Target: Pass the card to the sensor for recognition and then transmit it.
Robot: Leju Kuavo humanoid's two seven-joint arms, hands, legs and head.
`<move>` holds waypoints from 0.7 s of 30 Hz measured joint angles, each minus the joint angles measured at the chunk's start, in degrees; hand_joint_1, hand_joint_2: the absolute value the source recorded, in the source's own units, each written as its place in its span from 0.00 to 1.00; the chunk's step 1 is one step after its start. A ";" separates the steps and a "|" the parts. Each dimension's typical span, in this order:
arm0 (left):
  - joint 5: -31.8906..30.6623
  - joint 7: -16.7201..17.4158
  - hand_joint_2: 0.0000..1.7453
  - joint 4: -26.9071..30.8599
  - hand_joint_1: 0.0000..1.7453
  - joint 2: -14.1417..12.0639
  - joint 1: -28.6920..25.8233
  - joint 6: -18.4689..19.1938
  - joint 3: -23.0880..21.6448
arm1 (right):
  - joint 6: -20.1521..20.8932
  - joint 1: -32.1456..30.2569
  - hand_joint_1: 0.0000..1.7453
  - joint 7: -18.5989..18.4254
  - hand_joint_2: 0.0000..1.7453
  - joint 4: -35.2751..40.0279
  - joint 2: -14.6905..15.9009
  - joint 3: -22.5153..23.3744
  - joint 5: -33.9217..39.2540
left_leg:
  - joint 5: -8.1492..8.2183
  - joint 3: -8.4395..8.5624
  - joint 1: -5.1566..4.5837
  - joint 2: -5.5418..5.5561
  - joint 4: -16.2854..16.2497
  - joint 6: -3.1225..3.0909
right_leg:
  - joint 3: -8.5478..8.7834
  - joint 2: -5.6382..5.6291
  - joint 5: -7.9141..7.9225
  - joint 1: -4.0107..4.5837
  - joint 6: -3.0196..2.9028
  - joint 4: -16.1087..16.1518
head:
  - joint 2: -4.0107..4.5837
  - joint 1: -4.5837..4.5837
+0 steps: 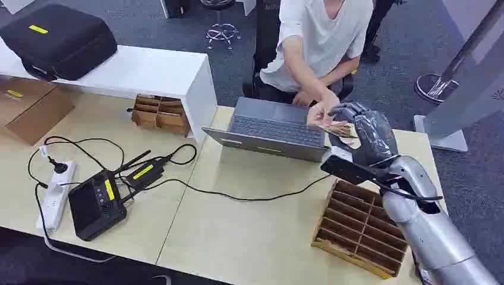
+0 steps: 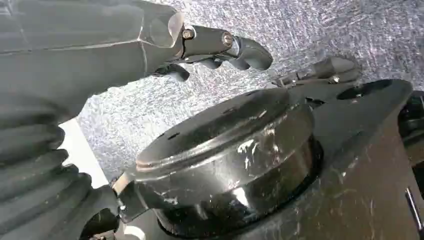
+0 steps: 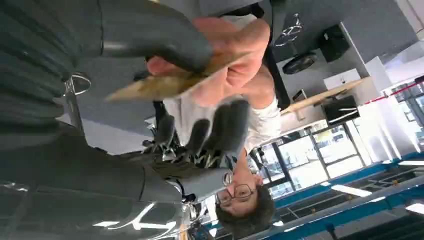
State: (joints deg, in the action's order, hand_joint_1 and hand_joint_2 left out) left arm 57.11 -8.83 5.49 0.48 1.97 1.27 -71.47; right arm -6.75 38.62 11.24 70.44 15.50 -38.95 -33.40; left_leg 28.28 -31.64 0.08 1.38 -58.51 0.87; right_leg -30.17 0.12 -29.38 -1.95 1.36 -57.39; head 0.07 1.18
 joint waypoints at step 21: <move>0.52 -2.07 1.00 0.26 0.00 0.04 0.24 -0.90 -0.02 | 0.50 -1.45 1.00 1.55 1.00 -0.28 0.00 1.20 1.27 | 0.00 0.00 0.00 -0.02 -0.01 0.00 | -0.03 -0.02 0.01 0.00 -0.01 0.00 | 0.00 0.00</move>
State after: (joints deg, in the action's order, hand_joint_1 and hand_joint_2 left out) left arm 57.64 -10.91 5.75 0.52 2.21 0.37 -71.49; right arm -6.25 37.17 12.79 70.16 15.50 -37.75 -32.13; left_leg 28.27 -31.64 0.08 1.36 -58.51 0.87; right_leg -30.19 0.10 -29.37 -1.95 1.35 -57.39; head 0.07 1.18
